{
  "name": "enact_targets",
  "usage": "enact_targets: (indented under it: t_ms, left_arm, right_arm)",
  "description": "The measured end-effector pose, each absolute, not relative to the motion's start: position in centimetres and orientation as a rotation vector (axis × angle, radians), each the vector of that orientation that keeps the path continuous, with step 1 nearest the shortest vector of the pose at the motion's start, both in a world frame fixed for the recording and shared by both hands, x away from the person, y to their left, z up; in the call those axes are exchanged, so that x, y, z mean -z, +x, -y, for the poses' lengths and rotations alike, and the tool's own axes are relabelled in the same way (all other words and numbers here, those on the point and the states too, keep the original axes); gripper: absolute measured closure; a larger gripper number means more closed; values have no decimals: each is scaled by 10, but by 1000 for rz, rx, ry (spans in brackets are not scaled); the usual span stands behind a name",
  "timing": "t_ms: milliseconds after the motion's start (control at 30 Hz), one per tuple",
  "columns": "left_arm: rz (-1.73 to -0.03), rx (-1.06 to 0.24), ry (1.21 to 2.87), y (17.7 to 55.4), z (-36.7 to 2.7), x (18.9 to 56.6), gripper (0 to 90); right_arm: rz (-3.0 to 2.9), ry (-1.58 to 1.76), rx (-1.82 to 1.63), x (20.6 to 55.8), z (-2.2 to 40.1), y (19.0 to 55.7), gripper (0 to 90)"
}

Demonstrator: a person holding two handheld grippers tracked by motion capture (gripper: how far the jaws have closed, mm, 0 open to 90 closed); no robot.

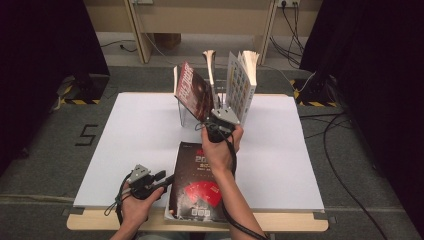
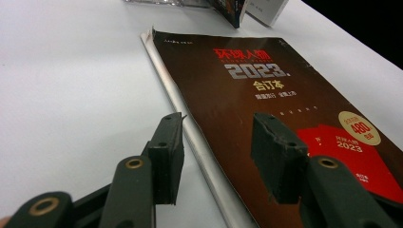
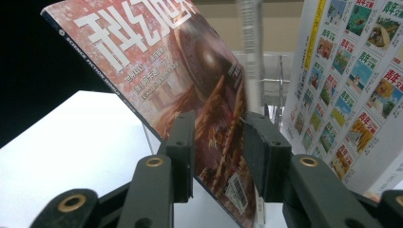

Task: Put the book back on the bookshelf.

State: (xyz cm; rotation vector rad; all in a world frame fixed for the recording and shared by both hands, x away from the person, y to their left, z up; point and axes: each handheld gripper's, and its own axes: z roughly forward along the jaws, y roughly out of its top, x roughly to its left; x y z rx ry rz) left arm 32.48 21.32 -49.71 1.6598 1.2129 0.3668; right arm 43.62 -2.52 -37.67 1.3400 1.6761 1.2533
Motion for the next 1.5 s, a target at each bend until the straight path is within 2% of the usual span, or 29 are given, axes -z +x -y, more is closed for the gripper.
enact_targets:
  t_ms: [500, 1167, 1500]
  left_arm:
    - [-1213, -366, 1657, 325, -213, 497, 543]
    - [-1214, -366, 1651, 325, -216, 496, 542]
    - [-1215, -364, 1650, 326, -216, 496, 542]
  right_arm:
    - [-1770, 1265, -1266, 380, 12, 444, 543]
    - [-1862, 1110, -1245, 353, -42, 473, 509]
    - [-1847, 1101, -1167, 343, -56, 490, 498]
